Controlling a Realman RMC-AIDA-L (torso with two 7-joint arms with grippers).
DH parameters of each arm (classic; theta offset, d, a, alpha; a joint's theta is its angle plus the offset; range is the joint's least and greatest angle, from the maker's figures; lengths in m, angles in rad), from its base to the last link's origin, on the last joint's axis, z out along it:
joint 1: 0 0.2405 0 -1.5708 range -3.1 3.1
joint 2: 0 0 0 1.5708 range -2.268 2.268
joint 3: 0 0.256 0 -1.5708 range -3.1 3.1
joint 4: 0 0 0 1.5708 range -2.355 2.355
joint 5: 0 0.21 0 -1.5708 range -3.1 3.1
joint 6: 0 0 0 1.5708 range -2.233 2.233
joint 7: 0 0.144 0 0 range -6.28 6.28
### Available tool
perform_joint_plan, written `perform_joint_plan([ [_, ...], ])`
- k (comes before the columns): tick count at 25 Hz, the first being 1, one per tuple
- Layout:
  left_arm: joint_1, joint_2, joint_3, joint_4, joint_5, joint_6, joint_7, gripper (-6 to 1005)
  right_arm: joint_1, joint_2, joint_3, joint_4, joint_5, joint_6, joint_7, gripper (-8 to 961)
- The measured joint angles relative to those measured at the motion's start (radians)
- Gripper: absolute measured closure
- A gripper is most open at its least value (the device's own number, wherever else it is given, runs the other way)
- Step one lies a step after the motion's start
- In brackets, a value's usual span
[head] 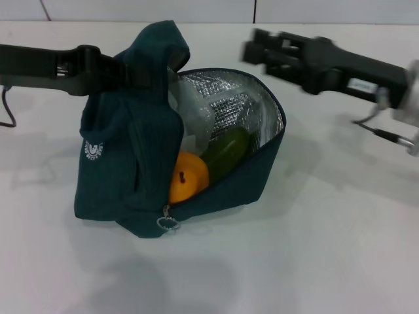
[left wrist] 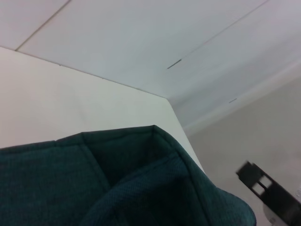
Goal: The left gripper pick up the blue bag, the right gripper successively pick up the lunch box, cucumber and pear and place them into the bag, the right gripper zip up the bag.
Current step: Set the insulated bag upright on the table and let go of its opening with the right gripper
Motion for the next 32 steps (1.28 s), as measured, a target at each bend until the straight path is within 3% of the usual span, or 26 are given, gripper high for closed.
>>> perform_joint_plan([
  [3, 0.000, 0.000, 0.001, 0.000, 0.000, 0.000, -0.001, 950, -0.058, -0.004, 0.057, 0.053, 0.000, -0.003, 0.115, 489],
  [6, 0.001, 0.000, 0.000, 0.000, -0.001, 0.002, -0.001, 950, -0.079, -0.009, 0.077, 0.145, 0.000, -0.008, 0.219, 487],
  [14, -0.002, -0.006, 0.005, 0.005, -0.001, 0.003, 0.000, 950, -0.009, 0.000, 0.066, 0.389, -0.009, -0.013, 0.361, 502],
  [24, -0.011, -0.008, 0.005, 0.000, -0.001, 0.003, 0.005, 949, 0.063, 0.009, -0.009, 0.426, -0.013, 0.037, 0.415, 538],
  [32, -0.015, -0.007, 0.005, 0.000, -0.001, 0.003, 0.006, 950, 0.055, 0.005, -0.030, 0.413, -0.013, 0.040, 0.373, 565],
])
